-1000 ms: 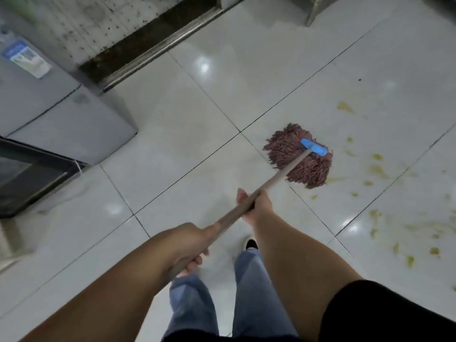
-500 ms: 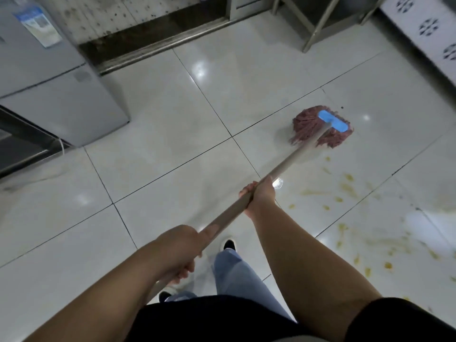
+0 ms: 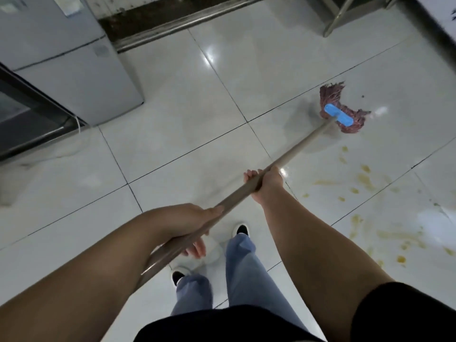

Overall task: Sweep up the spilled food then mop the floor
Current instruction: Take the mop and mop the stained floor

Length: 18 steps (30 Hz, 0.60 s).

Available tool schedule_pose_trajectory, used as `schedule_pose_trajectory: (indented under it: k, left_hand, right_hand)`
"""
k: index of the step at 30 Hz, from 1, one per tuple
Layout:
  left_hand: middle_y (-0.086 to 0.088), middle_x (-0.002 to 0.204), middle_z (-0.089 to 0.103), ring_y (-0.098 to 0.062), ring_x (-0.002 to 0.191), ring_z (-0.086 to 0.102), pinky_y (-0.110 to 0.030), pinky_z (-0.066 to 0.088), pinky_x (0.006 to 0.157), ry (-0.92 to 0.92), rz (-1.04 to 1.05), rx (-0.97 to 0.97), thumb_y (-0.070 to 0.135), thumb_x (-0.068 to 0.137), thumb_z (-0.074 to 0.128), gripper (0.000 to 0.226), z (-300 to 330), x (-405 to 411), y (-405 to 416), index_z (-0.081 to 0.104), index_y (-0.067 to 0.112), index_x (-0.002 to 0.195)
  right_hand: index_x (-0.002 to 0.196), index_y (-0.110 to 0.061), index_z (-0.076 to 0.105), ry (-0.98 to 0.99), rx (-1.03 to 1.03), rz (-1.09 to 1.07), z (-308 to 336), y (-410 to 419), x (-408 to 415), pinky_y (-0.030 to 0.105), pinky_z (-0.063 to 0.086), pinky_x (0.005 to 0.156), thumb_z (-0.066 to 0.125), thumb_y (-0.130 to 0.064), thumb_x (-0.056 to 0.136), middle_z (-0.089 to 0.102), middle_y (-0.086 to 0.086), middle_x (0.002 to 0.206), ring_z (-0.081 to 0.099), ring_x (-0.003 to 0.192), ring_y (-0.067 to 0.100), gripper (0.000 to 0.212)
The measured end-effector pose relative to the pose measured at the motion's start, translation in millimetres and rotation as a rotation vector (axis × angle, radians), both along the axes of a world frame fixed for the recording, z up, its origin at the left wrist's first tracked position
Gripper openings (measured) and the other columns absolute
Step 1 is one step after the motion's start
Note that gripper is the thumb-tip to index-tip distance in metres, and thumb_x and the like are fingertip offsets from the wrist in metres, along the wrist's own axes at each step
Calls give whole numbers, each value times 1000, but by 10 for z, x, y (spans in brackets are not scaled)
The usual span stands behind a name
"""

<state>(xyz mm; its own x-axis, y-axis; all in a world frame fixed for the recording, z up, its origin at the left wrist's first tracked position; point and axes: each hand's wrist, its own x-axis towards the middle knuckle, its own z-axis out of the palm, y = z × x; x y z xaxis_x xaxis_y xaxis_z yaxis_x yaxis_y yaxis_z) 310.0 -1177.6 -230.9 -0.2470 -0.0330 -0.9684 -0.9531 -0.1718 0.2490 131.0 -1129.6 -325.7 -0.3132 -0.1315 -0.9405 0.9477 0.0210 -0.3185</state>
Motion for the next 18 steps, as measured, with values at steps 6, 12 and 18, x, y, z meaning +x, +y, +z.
schedule_pose_trajectory:
  k: [6,12,18]
  left_hand:
    - [-10,57,57,-14,32,52,-18,46,38,-223,33,-8,56,92,42,52,-227,785,-26,55,6,84]
    - [-7,52,62,-17,41,57,-21,48,44,-334,127,124,63,86,45,57,-100,1912,-212,60,8,86]
    - [-3,30,47,-14,23,35,-12,33,40,-345,-19,-132,43,92,42,39,-261,1843,35,50,7,76]
  right_hand:
    - [111,-7,35,-165,117,313,-516,37,1133,36,49,67,26,-20,103,53,20,74,52,63,26,18]
    - [111,-8,40,-248,3,204,-524,29,2069,35,53,67,33,-29,102,55,17,79,56,66,25,24]
    - [89,-4,44,-379,-78,-47,-499,18,2448,26,51,42,28,-55,93,55,16,60,57,40,22,54]
